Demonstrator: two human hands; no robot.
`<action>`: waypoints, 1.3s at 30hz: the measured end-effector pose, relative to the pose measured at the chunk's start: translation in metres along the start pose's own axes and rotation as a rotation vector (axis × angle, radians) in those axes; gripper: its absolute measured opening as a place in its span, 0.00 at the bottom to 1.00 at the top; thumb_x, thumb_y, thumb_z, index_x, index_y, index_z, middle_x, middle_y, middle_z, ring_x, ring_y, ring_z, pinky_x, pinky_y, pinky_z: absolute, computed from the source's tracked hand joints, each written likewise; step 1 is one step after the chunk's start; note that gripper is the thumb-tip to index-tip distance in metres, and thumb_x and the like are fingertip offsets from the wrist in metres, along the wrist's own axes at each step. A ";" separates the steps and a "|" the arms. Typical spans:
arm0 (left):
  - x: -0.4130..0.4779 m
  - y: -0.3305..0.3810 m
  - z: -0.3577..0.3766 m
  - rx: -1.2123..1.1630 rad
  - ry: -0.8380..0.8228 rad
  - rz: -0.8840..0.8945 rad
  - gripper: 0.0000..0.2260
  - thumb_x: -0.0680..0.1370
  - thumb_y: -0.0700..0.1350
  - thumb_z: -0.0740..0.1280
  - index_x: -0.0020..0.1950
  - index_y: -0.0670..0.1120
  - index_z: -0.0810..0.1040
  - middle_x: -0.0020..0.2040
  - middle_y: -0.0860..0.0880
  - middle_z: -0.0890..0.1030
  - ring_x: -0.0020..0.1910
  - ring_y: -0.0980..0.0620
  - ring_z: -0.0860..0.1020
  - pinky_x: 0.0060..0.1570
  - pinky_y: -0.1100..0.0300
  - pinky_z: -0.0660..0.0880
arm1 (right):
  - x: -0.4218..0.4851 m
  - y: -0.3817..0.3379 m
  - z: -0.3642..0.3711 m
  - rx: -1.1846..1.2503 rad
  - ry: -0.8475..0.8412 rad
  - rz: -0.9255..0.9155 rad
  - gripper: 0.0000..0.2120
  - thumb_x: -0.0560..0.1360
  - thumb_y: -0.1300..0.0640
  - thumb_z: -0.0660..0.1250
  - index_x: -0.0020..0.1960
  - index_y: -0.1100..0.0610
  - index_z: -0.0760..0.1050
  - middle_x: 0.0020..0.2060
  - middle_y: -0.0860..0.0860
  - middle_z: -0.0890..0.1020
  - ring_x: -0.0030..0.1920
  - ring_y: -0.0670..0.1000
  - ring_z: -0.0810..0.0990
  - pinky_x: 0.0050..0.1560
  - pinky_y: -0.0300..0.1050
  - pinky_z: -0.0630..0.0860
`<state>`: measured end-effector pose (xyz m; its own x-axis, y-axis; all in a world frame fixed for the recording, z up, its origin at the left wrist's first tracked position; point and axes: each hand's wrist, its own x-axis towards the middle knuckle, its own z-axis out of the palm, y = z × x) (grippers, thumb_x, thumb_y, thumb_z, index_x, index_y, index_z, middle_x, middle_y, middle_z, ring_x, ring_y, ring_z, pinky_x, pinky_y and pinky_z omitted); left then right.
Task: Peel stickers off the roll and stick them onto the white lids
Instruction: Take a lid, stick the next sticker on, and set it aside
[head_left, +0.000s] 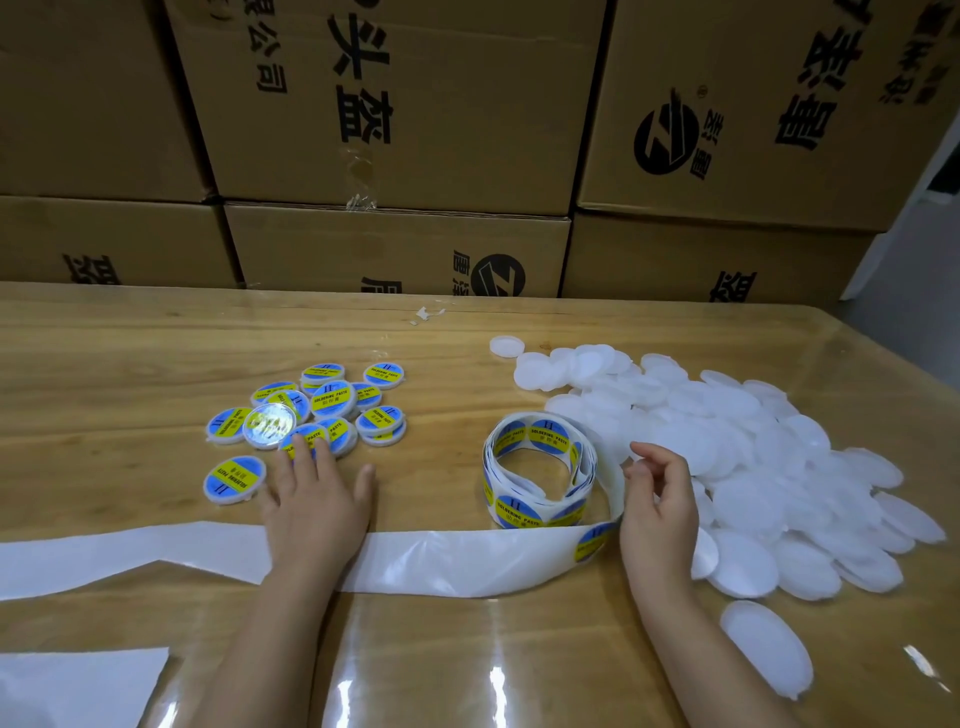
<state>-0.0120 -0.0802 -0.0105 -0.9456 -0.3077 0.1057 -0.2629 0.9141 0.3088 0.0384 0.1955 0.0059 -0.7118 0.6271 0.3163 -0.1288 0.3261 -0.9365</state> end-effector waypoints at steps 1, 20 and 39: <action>0.000 0.000 0.000 0.004 0.001 0.003 0.31 0.80 0.61 0.49 0.77 0.45 0.50 0.78 0.44 0.48 0.77 0.44 0.47 0.73 0.45 0.48 | 0.000 0.000 0.000 -0.004 0.000 0.003 0.11 0.78 0.63 0.59 0.51 0.48 0.74 0.44 0.52 0.80 0.49 0.52 0.77 0.50 0.48 0.73; -0.073 0.085 -0.007 -0.610 0.047 0.750 0.13 0.71 0.60 0.62 0.39 0.52 0.67 0.38 0.58 0.69 0.38 0.59 0.70 0.40 0.59 0.69 | 0.002 0.004 -0.006 -0.828 -0.006 -0.246 0.19 0.68 0.69 0.66 0.56 0.55 0.79 0.55 0.58 0.76 0.58 0.62 0.72 0.60 0.61 0.61; -0.064 0.070 -0.006 -0.676 -0.395 0.725 0.13 0.71 0.47 0.64 0.51 0.63 0.70 0.47 0.62 0.76 0.47 0.60 0.76 0.48 0.62 0.73 | -0.002 -0.014 -0.028 -1.316 -0.286 -0.149 0.22 0.77 0.63 0.57 0.70 0.51 0.63 0.70 0.56 0.57 0.62 0.56 0.64 0.52 0.43 0.70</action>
<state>0.0309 0.0016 0.0099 -0.8607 0.4692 0.1976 0.4332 0.4709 0.7685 0.0604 0.2095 0.0222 -0.8874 0.4116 0.2077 0.4192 0.9078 -0.0077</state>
